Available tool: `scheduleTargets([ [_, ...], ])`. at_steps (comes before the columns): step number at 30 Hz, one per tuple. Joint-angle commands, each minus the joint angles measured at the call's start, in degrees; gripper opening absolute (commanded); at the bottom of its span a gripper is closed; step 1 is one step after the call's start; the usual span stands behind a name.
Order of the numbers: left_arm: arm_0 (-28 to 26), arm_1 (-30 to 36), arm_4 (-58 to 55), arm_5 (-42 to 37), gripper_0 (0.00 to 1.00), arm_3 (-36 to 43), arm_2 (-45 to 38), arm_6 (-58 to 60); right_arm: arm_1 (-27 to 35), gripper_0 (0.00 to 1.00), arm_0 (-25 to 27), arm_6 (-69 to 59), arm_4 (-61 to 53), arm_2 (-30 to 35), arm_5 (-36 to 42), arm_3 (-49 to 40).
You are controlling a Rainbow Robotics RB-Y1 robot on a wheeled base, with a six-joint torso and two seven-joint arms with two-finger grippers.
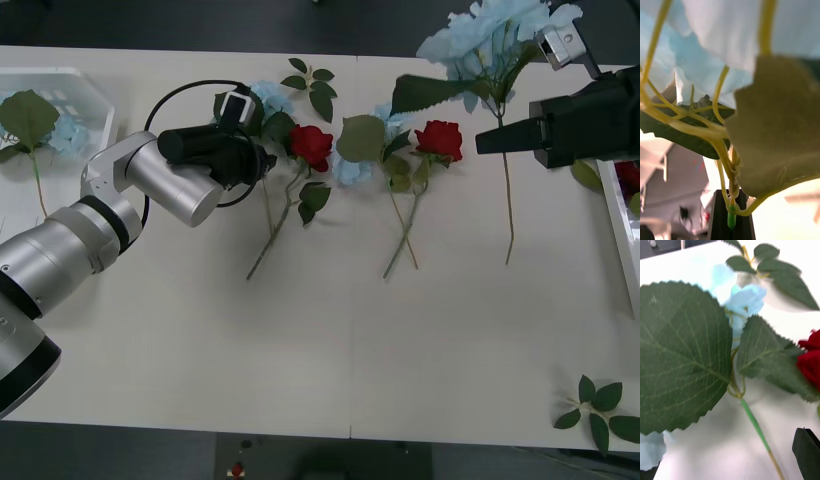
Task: Put the red flowers into the right box and the blue flowers into the left box
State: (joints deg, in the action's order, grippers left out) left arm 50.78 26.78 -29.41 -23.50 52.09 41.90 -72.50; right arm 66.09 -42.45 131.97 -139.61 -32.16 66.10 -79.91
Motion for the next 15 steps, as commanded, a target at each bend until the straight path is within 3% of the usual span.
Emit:
scheduleTargets([
  [1,1.17,1.96,-2.94,-1.64,1.0,3.63,-0.86,1.4,0.71,0.0,-0.88,1.09,-5.41,1.14,-4.23,-3.5],
  [15,1.78,1.34,-2.23,-1.55,1.0,1.7,1.34,1.58,0.62,0.0,4.39,-0.14,-7.17,1.14,-24.09,-18.44],
])
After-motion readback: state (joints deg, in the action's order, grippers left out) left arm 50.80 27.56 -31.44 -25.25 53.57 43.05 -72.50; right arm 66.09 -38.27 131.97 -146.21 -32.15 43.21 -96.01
